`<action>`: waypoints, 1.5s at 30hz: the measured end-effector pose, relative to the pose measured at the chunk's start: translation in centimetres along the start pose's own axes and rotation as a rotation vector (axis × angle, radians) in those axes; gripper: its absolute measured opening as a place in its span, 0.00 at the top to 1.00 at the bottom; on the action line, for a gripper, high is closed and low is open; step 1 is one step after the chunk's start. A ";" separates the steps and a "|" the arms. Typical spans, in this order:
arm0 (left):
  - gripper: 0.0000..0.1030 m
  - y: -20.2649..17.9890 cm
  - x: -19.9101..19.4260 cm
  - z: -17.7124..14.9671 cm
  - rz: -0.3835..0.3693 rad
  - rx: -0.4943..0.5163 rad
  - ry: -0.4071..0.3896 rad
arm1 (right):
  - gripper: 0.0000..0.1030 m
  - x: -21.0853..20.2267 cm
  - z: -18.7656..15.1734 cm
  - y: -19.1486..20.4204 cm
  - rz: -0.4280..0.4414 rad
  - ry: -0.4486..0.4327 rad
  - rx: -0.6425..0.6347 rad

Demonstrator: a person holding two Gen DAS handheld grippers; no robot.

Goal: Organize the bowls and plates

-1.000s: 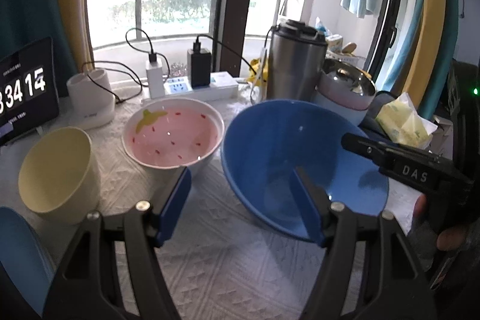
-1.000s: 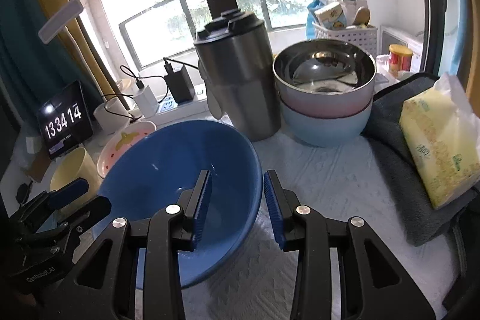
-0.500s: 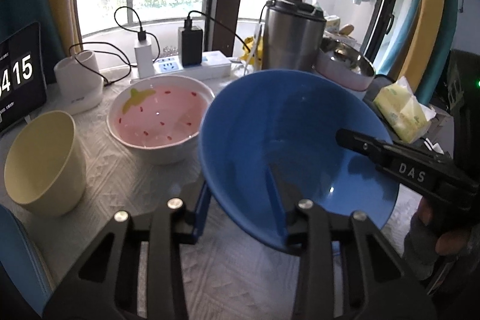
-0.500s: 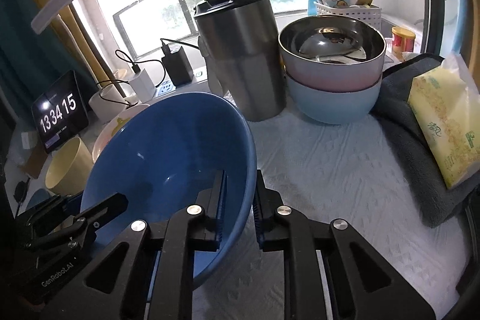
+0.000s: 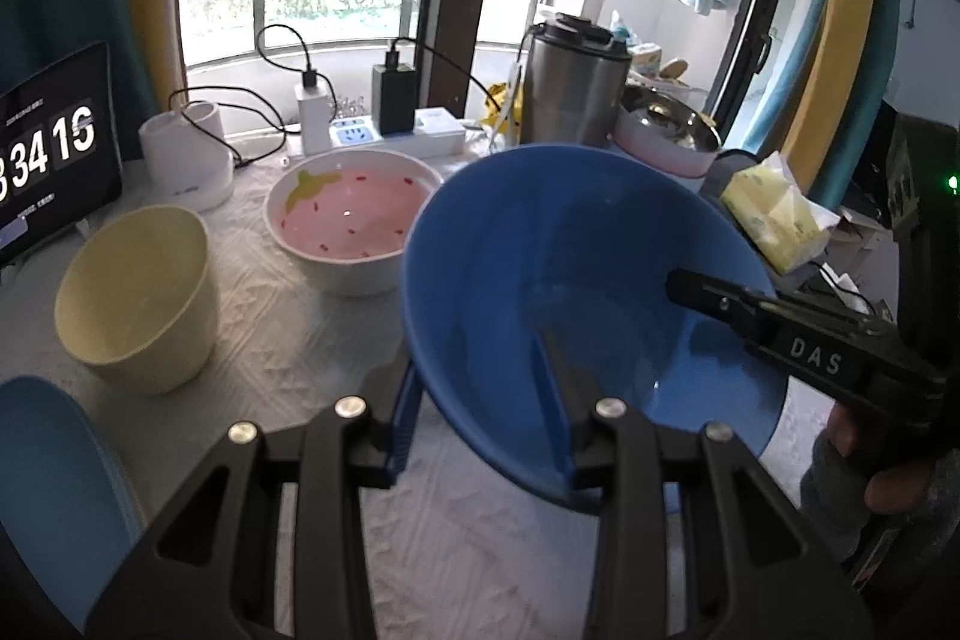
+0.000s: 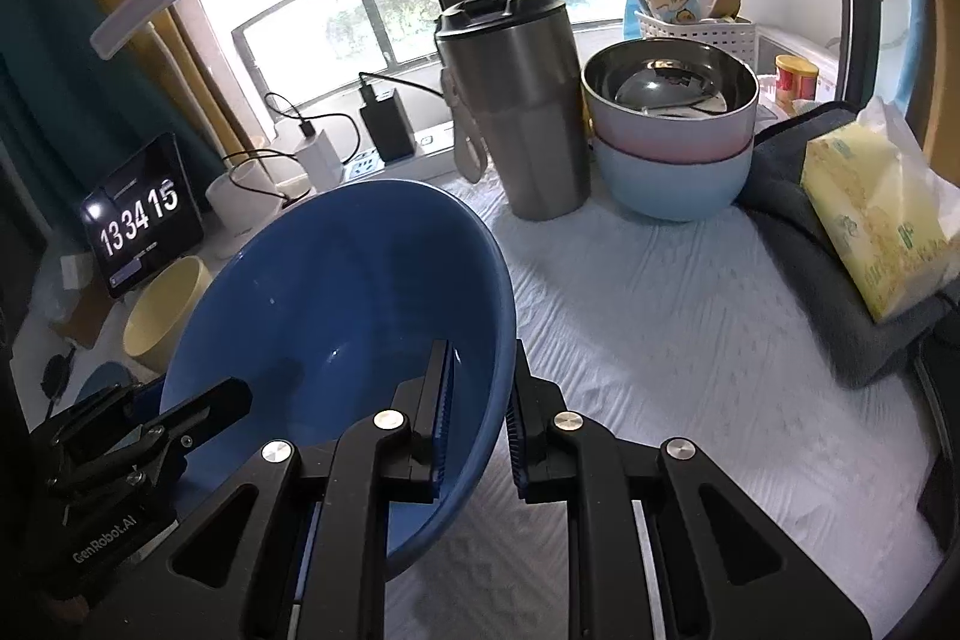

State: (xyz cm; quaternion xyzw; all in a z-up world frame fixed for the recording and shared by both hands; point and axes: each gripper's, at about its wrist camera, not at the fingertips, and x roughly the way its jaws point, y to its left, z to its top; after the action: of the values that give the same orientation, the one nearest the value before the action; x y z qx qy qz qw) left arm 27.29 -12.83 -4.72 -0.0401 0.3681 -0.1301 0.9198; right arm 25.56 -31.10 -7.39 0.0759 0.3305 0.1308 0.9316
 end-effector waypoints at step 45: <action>0.63 7.9 -8.4 -6.4 0.025 -0.089 0.022 | 0.68 -1.7 -5.9 8.6 0.023 0.143 -0.013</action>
State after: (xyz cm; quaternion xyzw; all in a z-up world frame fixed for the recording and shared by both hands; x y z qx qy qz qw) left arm 18.77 -2.79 -5.11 -0.0749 0.3838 -0.1028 0.9146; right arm 18.88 -23.08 -8.94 0.0641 0.3945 0.1487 0.9045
